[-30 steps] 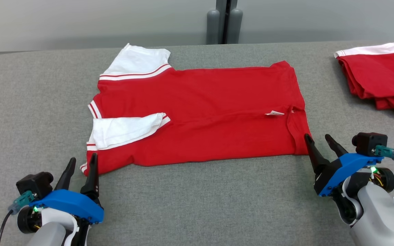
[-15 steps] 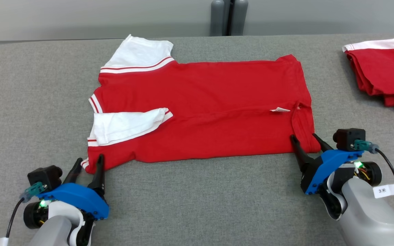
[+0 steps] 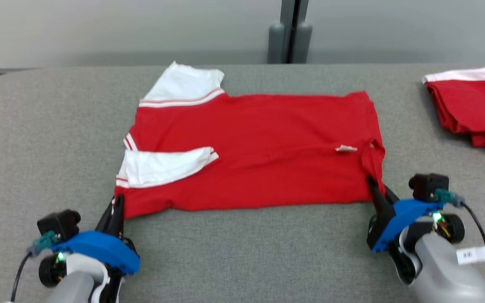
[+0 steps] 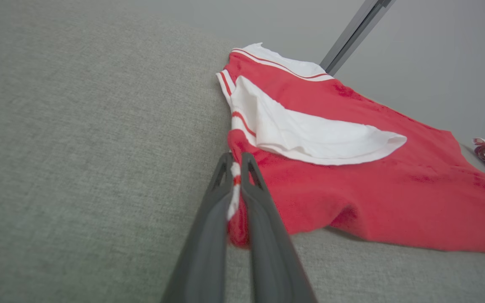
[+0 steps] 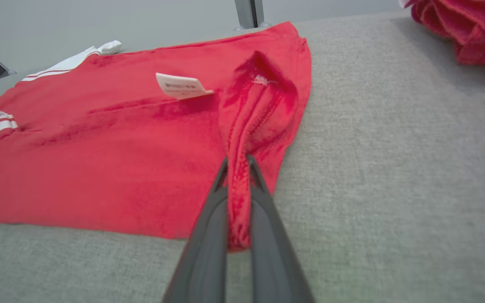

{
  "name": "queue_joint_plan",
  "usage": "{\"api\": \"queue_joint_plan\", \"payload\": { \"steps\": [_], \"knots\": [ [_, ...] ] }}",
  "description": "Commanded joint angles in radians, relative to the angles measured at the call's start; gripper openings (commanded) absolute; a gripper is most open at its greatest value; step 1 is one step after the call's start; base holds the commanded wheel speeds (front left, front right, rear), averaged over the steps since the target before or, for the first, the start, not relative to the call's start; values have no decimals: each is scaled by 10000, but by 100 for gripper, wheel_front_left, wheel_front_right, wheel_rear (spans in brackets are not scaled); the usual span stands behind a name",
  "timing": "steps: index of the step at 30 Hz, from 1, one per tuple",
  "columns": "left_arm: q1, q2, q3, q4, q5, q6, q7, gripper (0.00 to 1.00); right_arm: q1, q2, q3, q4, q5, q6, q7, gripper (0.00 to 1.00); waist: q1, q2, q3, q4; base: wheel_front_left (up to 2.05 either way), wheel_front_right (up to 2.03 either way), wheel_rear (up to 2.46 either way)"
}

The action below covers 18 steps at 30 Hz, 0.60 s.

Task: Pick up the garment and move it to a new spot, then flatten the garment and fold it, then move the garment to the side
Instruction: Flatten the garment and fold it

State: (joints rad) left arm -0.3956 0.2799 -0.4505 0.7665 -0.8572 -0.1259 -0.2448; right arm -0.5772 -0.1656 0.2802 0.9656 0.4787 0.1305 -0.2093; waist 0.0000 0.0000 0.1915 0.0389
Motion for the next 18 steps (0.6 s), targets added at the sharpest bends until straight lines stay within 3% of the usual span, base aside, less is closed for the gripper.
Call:
{"api": "queue_joint_plan", "payload": {
  "steps": [1, 6, 13, 18],
  "knots": [
    [360, 55, 72, -161, -108, -51, -80, 0, 402, -81, 69, -66, 129, 5, -152, 0, 0, 0, -263, -55, 0, 0, 0],
    [1397, 221, 287, -807, -158, -3, -169, 0, 1290, -258, 169, -657, 473, 4, -327, 0, 0, 0, -760, -20, 0, 0, 0],
    [3346, 305, 832, -2320, -176, 587, -213, 0, 3028, -587, -6, -1974, 758, 4, -404, 0, 0, 0, -1118, 99, 0, 0, 0],
    [4241, 376, 894, -3196, 54, 950, -210, 0, 4355, -450, -456, -3094, 643, 2, -7, 0, 0, 0, -1167, 248, 0, 0, 0]
  ]
}}
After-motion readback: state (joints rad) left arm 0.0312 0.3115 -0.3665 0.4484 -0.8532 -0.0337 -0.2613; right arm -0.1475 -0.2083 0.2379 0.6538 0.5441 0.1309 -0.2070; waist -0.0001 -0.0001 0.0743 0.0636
